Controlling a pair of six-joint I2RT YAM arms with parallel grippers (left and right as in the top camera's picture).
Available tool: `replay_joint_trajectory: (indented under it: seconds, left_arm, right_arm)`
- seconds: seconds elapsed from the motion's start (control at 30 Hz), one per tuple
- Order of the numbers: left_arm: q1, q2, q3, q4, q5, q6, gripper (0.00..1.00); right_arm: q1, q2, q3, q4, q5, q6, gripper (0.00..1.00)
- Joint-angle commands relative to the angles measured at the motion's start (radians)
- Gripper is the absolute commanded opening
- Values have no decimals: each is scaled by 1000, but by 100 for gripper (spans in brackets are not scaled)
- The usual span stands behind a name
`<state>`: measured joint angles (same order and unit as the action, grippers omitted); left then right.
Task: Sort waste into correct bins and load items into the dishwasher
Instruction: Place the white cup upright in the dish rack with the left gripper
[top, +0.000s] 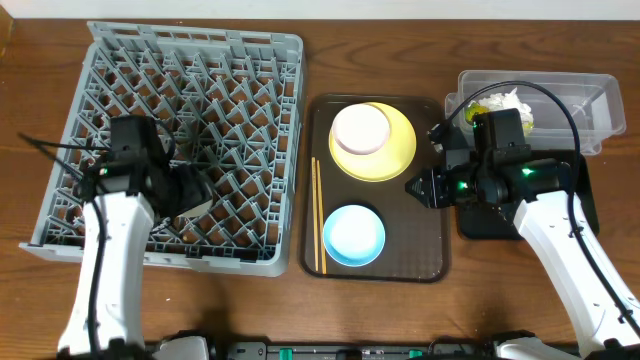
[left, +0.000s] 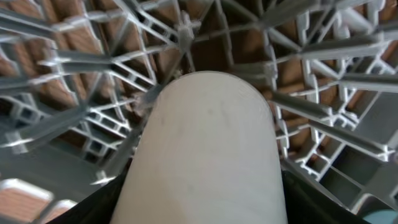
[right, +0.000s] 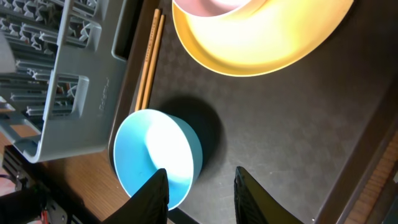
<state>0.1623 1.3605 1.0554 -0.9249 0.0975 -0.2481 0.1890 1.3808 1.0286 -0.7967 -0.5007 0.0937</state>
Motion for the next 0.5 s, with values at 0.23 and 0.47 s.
replay_joint_trajectory:
  seconds: [0.23, 0.47]
  left_arm:
    - [5, 150, 9, 6, 10, 16, 45]
    - [5, 140, 29, 5, 3, 31, 66]
  right_arm:
    - [9, -3, 24, -1, 3, -20, 33]
    - [9, -3, 24, -1, 4, -21, 35]
